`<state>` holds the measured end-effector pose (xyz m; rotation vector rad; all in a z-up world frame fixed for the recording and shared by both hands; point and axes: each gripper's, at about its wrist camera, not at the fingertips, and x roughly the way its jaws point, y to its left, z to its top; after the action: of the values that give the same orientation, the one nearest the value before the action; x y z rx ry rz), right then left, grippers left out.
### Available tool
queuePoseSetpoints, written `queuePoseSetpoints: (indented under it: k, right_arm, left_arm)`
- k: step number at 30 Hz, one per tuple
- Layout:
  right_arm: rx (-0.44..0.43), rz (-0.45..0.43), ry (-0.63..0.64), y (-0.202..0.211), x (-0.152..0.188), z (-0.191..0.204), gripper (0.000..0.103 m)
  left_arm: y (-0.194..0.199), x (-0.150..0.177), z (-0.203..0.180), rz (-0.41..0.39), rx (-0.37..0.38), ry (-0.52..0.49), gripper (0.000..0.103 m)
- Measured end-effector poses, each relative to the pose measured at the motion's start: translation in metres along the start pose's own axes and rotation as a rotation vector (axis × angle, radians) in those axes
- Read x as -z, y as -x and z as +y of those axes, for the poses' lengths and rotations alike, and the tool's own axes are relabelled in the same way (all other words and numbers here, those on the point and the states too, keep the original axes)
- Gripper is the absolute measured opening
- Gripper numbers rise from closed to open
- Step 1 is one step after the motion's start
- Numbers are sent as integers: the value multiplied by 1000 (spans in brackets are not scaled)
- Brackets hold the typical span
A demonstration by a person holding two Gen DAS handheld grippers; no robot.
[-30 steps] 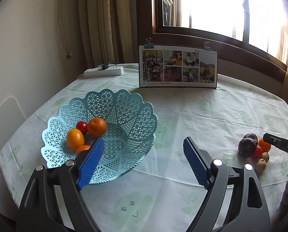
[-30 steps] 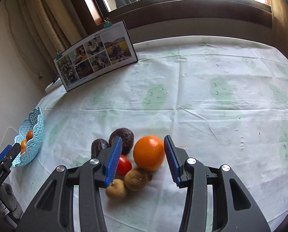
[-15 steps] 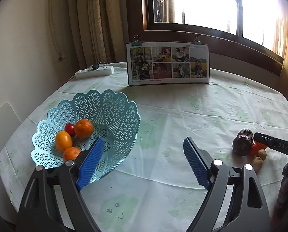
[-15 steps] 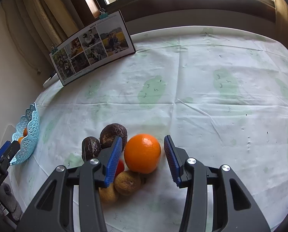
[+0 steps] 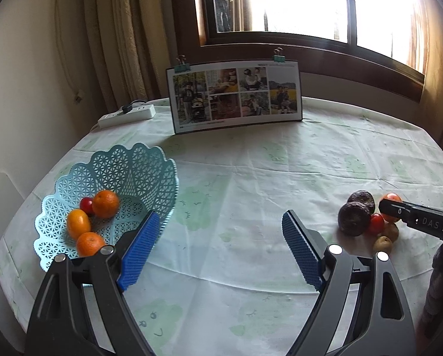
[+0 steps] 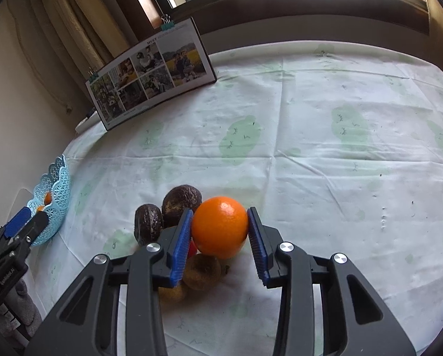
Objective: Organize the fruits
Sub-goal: 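Grasp another orange with the right tool while the left tool approaches the avocados, then grasp the dark avocado with the left tool and lift it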
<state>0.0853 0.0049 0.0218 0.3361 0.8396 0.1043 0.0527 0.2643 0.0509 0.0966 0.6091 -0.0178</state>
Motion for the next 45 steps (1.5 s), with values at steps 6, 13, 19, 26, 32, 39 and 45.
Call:
queuePoseSetpoints:
  k: [6, 13, 19, 26, 32, 39, 45]
  right_arm:
    - [14, -49, -29, 13, -6, -9, 38]
    - [31, -84, -43, 22, -8, -15, 38]
    - [31, -82, -58, 21, -7, -18, 38]
    - [28, -81, -68, 21, -6, -20, 38]
    - [24, -75, -68, 19, -6, -20, 38]
    - [26, -72, -80, 18, -6, -23, 38]
    - [25, -66, -72, 16, -5, -21, 38]
  left_arm:
    - [-4, -4, -21, 8, 28, -39, 86]
    - [-14, -4, -48, 39, 87, -82, 86]
    - [-28, -2, -76, 78, 167, -130, 86]
    - [-41, 1, -104, 104, 229, -201, 86]
    - [-52, 3, -116, 127, 261, -228, 81]
    - [-62, 4, -116, 177, 329, -214, 53]
    - [-70, 4, -113, 207, 404, -167, 43]
